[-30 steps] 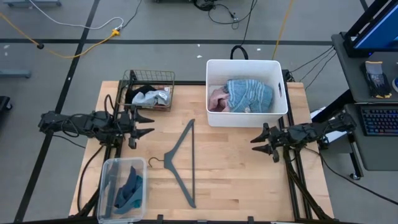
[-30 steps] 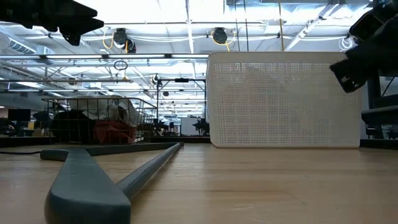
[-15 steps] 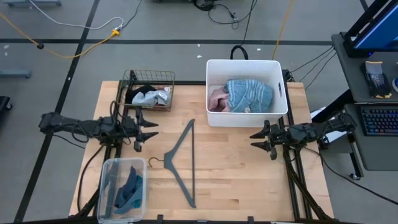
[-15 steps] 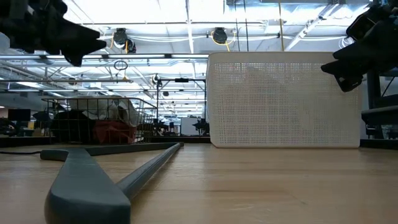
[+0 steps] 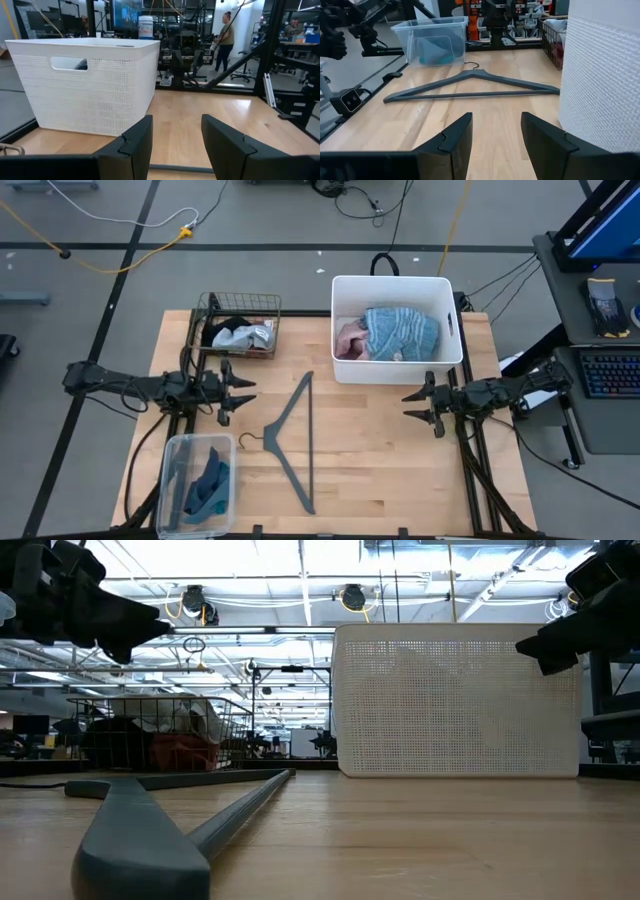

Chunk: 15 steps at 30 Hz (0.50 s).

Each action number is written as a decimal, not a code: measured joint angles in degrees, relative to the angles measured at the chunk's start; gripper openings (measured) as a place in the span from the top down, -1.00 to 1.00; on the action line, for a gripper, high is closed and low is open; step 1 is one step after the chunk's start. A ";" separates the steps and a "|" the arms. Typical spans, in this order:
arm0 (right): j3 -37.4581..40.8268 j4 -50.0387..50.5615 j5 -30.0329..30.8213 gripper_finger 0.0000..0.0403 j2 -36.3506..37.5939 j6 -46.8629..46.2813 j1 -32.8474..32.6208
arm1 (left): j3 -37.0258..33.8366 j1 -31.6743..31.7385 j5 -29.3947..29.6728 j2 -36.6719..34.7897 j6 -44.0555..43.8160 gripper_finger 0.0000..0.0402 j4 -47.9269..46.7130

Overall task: Pick & Place Cloths
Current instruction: Return to Home Position

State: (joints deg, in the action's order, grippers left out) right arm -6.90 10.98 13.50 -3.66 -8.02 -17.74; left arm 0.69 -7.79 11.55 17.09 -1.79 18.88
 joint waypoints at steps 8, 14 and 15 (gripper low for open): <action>0.02 0.00 -0.01 0.20 0.00 -0.07 0.00 | 0.12 0.00 0.93 -4.39 1.77 0.15 -4.29; 0.04 0.00 -0.02 0.21 -0.02 0.17 0.00 | 1.68 0.00 1.60 -11.02 1.88 0.15 -13.81; 0.04 0.00 -0.02 0.21 -0.02 0.23 0.00 | 1.68 0.00 1.58 -11.89 1.96 0.15 -14.41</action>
State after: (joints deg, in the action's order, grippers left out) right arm -6.85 10.98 13.47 -3.68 -7.80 -17.74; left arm 2.37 -7.79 13.13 5.19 0.16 4.47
